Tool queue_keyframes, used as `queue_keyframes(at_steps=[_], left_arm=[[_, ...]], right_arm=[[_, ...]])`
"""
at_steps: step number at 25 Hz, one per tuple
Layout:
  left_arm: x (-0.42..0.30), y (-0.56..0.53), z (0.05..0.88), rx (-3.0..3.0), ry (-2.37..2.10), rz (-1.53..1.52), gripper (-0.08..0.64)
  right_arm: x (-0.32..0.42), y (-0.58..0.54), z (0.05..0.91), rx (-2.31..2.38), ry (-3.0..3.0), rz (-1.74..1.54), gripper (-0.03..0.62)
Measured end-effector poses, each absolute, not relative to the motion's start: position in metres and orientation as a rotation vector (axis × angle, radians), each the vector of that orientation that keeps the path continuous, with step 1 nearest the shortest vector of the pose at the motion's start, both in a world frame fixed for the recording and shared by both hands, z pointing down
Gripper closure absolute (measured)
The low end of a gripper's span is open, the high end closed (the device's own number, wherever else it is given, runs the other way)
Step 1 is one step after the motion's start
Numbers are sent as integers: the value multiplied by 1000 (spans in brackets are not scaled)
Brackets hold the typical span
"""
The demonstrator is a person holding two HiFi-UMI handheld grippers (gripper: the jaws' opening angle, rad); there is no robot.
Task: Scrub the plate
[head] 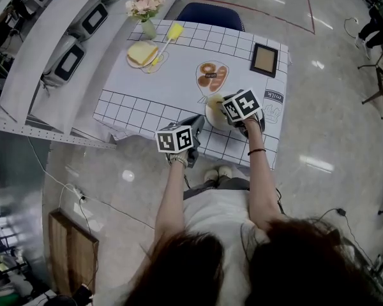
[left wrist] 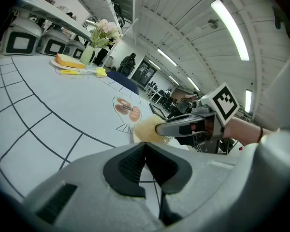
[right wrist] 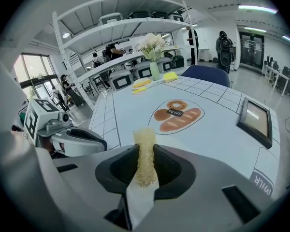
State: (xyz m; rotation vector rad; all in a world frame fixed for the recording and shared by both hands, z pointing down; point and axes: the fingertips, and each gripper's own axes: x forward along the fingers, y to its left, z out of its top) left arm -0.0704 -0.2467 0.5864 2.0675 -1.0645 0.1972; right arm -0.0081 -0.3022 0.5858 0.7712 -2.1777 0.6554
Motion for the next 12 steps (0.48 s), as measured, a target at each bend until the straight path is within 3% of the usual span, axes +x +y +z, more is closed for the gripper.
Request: queue_keyframes(at_steps=[12], left_arm=[[-68, -246, 587, 2072, -1053, 203, 549]], right_arm=[[2, -310, 584, 874, -2172, 643, 512]])
